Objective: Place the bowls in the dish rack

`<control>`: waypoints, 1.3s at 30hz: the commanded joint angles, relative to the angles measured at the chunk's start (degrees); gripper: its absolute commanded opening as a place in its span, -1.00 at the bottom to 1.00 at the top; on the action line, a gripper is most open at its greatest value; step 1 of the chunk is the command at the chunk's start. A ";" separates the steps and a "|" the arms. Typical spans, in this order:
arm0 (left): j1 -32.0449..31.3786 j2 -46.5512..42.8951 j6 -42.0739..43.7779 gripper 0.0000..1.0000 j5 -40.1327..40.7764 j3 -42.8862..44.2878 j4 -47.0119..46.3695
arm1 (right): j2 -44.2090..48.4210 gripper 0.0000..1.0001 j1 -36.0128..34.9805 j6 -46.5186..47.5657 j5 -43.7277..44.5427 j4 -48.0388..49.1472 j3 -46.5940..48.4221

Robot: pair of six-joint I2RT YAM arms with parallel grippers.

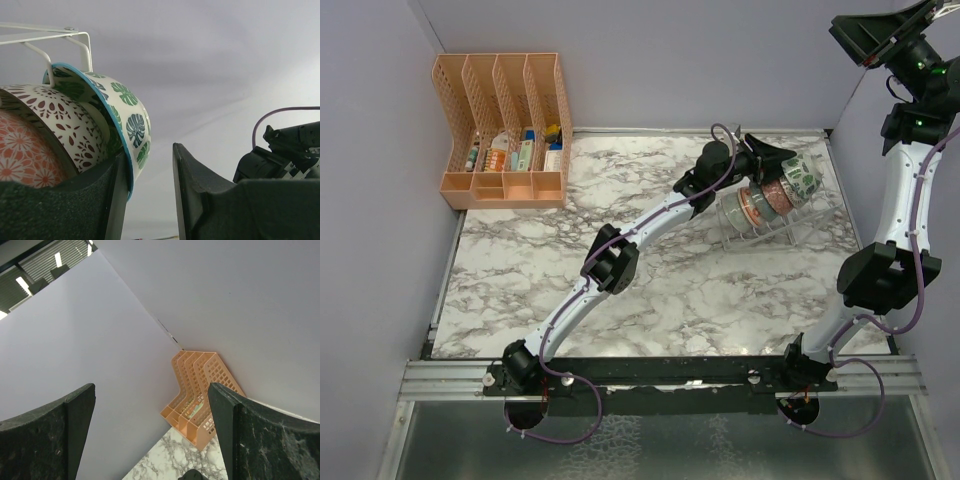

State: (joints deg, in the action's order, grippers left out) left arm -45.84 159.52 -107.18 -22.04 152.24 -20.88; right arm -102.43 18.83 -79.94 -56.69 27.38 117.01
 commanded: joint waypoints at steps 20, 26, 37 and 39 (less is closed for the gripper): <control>1.19 -7.73 5.52 0.12 -8.23 -1.99 3.78 | 1.40 0.88 0.34 -0.14 -1.41 1.97 -1.93; 2.42 -10.86 8.60 0.19 -9.72 -4.31 6.25 | 1.41 0.88 0.38 -0.35 -1.19 2.16 -2.05; 1.87 -10.28 7.50 0.22 -11.33 -3.51 5.26 | 1.37 0.88 0.41 -0.37 -1.32 2.55 -2.22; 1.55 -9.64 7.34 0.22 -11.65 -2.56 5.24 | 1.31 0.87 0.41 -0.35 -1.38 2.64 -2.45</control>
State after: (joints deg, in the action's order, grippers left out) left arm -44.05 152.79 -99.50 -31.59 147.76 -13.37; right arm -102.43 18.83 -79.92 -56.88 28.38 114.98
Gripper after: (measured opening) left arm 0.609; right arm 0.941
